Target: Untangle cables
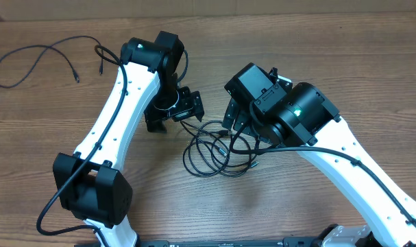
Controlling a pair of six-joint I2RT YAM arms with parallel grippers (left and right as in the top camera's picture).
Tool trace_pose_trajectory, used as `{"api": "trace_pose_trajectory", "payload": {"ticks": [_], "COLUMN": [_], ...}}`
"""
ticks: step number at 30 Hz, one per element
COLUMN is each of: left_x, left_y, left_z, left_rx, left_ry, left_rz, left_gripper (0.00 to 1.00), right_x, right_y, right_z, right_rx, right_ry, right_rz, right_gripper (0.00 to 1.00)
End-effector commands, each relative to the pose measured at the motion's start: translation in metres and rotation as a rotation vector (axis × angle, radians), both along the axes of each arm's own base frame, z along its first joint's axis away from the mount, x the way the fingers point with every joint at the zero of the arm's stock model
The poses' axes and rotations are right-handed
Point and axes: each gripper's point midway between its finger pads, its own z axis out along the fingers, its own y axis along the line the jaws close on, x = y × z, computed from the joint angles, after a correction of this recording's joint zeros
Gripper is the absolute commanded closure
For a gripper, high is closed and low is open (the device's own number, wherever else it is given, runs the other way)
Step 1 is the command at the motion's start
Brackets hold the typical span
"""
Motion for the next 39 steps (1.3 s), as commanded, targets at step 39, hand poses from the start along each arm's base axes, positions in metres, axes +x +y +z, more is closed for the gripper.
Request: {"api": "trace_pose_trajectory", "payload": {"ticks": [39], "left_x": [-0.008], "left_y": [-0.001], "left_z": [-0.024], "left_rx": [-0.021], "left_ry": [0.08], "left_rz": [0.046], "left_gripper": [0.02], "right_x": [0.0], "right_y": [0.0], "right_z": [0.0], "right_rx": [-0.003], "right_ry": [-0.002], "right_rz": [0.003], "right_gripper": [0.0]}}
